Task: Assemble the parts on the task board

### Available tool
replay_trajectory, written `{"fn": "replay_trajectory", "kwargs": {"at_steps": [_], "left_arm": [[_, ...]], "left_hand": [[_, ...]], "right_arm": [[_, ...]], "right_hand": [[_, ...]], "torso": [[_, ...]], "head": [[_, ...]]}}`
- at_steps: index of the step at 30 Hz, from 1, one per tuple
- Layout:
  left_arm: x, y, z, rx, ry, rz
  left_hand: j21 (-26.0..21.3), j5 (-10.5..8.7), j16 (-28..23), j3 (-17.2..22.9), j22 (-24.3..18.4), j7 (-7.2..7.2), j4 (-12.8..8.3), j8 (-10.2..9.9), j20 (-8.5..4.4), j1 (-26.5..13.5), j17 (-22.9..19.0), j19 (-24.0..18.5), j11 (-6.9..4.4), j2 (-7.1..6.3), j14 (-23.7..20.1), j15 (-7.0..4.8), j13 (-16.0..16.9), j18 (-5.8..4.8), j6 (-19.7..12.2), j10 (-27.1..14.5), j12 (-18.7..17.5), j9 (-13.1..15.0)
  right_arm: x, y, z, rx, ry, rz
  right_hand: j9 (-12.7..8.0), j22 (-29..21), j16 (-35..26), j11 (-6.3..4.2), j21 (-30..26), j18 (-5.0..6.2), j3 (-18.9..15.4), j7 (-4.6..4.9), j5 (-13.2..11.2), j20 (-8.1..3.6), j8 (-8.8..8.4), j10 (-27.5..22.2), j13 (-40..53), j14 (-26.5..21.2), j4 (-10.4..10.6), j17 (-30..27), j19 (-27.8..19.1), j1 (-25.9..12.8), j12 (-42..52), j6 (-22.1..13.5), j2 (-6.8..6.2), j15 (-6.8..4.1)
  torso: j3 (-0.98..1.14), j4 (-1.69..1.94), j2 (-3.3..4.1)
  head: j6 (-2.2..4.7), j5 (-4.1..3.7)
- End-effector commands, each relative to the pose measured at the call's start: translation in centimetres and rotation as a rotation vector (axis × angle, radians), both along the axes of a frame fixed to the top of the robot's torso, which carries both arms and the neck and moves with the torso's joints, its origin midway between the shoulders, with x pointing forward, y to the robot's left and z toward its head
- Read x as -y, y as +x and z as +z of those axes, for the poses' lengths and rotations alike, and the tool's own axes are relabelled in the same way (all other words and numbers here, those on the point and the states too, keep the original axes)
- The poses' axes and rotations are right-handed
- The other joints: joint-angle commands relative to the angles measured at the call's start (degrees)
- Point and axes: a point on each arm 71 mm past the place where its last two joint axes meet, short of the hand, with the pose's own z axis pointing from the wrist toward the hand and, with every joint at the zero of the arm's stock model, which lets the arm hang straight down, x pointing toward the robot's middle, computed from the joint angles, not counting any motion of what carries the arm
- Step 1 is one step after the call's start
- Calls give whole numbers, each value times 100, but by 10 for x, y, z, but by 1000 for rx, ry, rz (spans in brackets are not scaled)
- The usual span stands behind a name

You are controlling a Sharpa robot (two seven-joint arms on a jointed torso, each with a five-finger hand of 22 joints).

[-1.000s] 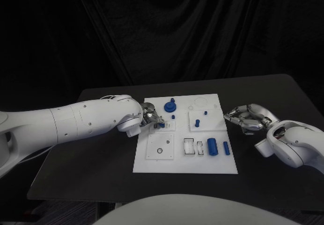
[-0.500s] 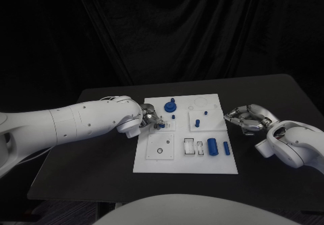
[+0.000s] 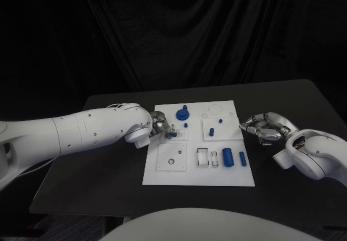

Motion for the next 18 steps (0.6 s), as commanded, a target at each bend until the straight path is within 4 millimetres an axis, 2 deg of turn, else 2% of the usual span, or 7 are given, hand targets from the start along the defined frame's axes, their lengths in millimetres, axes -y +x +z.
{"fn": "replay_trajectory", "kwargs": {"at_steps": [1,2,3,6,10,18], "left_arm": [[4,-3,-3,-12,-17,-25],[4,-3,-3,-12,-19,-28],[4,-3,-3,-12,-20,-30],[5,-3,-3,-13,-22,-34],[4,-2,-4,-15,-22,-37],[4,-2,-5,-21,-16,-35]], "left_hand": [[-20,-719,-72,-51,1509,1,55,1,27,-154,965,593,10,26,404,18,1359,-35,-81,445,-84,19],[-20,-764,-72,-64,1509,5,52,-2,23,-156,964,593,20,18,403,18,1356,-35,-87,442,-88,20],[-20,-1076,-77,-188,1509,23,132,-23,41,-243,956,593,39,5,396,30,1338,-35,-111,421,-109,16],[-20,-1330,-90,-354,1509,91,207,-128,68,-302,929,593,95,-22,379,70,1308,-35,-292,383,-148,-16],[-20,-1460,-87,-538,1509,144,320,-188,111,-385,934,593,143,-34,376,114,1310,-35,-390,380,-147,-33],[-20,-1599,-72,-841,1509,186,537,-225,159,-525,959,593,188,-45,382,161,1311,-35,-456,377,-146,-33]], "right_arm": [[0,-1,-3,-22,-9,3],[0,-1,-3,-23,-9,3],[0,-1,-3,-23,-9,3],[0,-1,-3,-25,-9,3],[0,-1,-3,-29,-10,4],[0,-2,-3,-37,-11,6]], "right_hand": [[-10,806,-34,28,-38,61,33,13,23,2,40,3,974,320,-7,886,-44,54,-42,-22,-12,40],[-10,806,-34,28,-38,61,33,13,23,2,40,3,974,320,-7,886,-44,54,-42,-22,-12,40],[-10,806,-34,28,-38,61,33,13,23,2,40,3,974,320,-7,886,-44,54,-42,-22,-12,40],[-11,801,-40,28,-54,64,37,13,26,2,43,-5,969,315,-8,878,-53,59,-46,-26,-14,41],[-11,801,-40,28,-54,64,37,13,26,2,43,-5,969,315,-8,878,-53,59,-46,-26,-14,41],[-13,794,-47,29,-78,68,51,14,43,4,54,-13,963,310,-18,872,-64,84,-49,-31,-20,42]], "torso": [[-1,-2,-4],[0,-4,-5],[1,-4,-3],[-1,-10,-2],[1,-10,0],[4,-9,-4]], "head": [[-1,9],[-1,13],[-1,14],[-1,15],[-1,9],[-1,18]]}}
